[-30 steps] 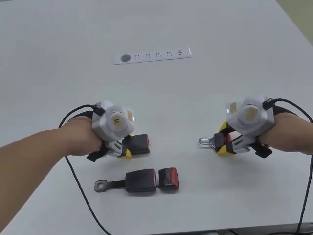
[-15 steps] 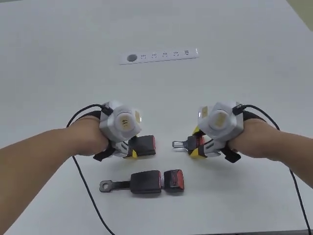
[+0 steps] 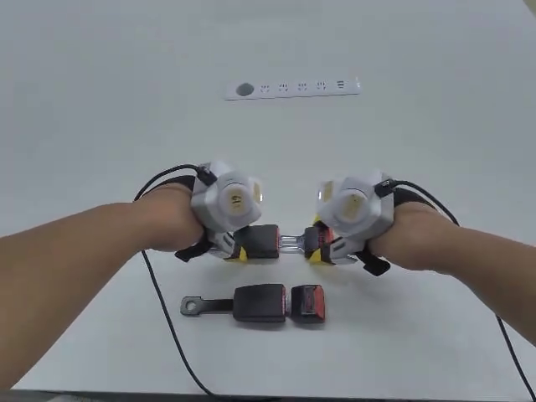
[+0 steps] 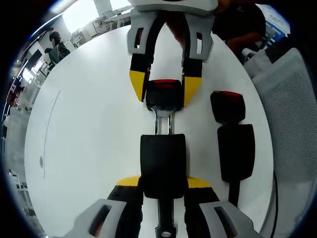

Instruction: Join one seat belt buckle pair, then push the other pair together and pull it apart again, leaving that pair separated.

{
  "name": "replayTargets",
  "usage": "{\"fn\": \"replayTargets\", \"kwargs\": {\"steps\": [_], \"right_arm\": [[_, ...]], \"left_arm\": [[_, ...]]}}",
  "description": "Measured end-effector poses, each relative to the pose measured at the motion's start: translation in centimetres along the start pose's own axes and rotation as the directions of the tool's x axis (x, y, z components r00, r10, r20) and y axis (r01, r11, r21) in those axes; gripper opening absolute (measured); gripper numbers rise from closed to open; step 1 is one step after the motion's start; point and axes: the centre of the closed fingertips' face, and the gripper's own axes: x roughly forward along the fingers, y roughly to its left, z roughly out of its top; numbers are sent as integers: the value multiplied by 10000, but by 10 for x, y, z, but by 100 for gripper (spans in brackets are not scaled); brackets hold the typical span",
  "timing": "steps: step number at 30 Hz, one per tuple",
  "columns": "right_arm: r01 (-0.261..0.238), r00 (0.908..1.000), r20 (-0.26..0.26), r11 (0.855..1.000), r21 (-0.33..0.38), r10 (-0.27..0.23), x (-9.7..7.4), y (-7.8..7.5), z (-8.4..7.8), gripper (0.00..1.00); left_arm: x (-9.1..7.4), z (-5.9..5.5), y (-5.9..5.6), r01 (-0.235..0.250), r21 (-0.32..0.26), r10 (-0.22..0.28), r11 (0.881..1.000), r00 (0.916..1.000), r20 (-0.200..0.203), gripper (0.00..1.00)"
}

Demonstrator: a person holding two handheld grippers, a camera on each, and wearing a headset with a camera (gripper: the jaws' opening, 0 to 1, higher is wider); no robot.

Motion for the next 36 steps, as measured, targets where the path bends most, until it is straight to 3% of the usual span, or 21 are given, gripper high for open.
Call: {"fn": "replayTargets", "kwargs": {"steps": [5, 7, 9, 17, 20, 22, 27, 36], "right_arm": [[21, 10000, 13, 9994, -331, -21, 5, 2, 7, 34], [-19, 9997, 254, 10000, -19, 20, 7, 3, 12, 34], [-9, 10000, 82, 10000, -21, 9, 7, 1, 10, 34], [-80, 9996, 280, 9999, -86, 83, 9, -1, 13, 32], [-99, 9996, 271, 9998, -195, 104, 15, 0, 24, 31], [-18, 9999, -103, 9986, -530, 13, 19, 1, 28, 31], [-181, 9997, 146, 9995, -256, 185, 18, -1, 22, 32], [-30, 9999, 119, 9998, -178, 32, 16, 2, 21, 33]], "left_arm": [[0, 0, 0, 10, 28, -10, 10000, 10000, -53, 32], [0, 0, 0, 31, -11, -31, 10000, 10000, -54, 32], [0, 0, 1, 66, -71, -66, 10000, 10000, -34, 32], [1, 1, 2, 146, 1, -146, 9999, 9990, 424, 31], [1, 2, 2, 185, 54, -187, 9998, 9990, 404, 31], [2, 1, 2, 216, 56, -217, 9998, 9993, 314, 31], [2, 1, 2, 174, -35, -173, 9998, 9993, 322, 31], [1, 0, 1, 71, -159, -66, 9998, 9993, 363, 32]]}}
